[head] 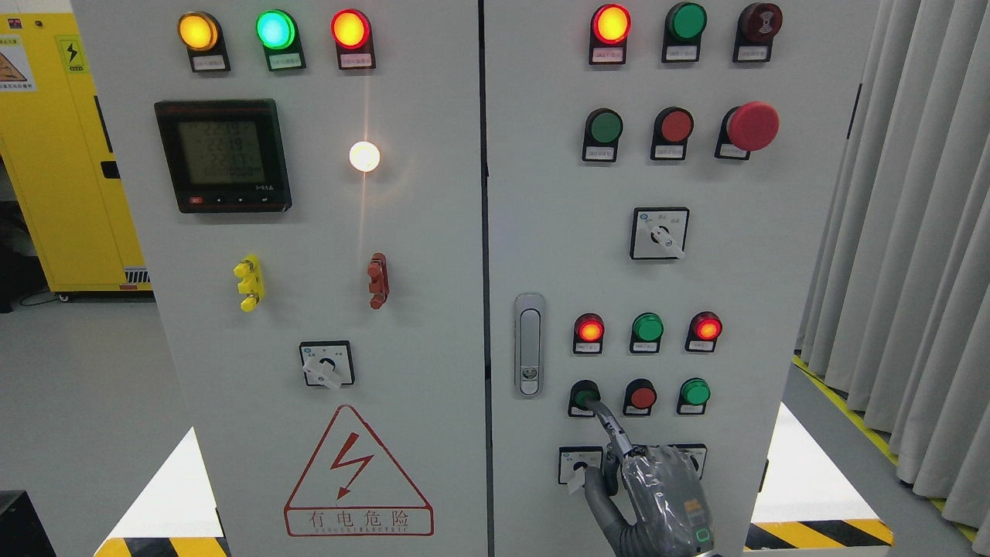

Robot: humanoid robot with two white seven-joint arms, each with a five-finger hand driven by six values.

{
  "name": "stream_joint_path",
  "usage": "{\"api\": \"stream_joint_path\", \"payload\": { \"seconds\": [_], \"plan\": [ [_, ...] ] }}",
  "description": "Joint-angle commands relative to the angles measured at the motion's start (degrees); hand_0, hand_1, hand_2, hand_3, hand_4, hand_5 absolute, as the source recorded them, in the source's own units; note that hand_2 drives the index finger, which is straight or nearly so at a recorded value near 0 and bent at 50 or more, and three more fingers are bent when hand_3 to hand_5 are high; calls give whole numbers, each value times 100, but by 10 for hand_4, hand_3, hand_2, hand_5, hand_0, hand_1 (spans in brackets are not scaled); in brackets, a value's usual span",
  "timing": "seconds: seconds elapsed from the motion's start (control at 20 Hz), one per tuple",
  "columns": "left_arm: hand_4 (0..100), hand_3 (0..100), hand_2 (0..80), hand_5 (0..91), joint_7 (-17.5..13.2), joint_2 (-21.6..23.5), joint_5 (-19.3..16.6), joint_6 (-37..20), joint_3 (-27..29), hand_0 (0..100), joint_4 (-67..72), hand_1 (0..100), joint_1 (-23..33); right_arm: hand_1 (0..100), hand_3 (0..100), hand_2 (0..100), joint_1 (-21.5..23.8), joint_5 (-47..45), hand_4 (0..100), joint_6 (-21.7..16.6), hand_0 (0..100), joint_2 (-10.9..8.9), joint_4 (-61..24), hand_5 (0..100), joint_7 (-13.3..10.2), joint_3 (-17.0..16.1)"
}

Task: Press green start button
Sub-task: 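Press the lower green push button with the right hand's fingertip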

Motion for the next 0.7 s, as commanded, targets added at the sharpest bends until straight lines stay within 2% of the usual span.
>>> {"api": "stream_joint_path", "payload": {
  "seconds": [0.0, 0.35, 0.65],
  "plan": [
    [0, 0, 0, 0, 2, 0, 0, 2, 0, 120, -4, 556, -1, 876, 879, 10, -16, -13, 978, 11, 812, -136, 55, 1000, 51, -1],
    [0, 0, 0, 0, 2, 0, 0, 2, 0, 120, -4, 556, -1, 877, 879, 13, 20, -13, 978, -33, 809, -136, -103, 1000, 7, -18],
    [0, 0, 0, 0, 2, 0, 0, 2, 0, 120, 4, 556, -1, 875, 877, 16, 142, -13, 978, -68, 810, -136, -569, 1000, -72, -1]
  ]
}}
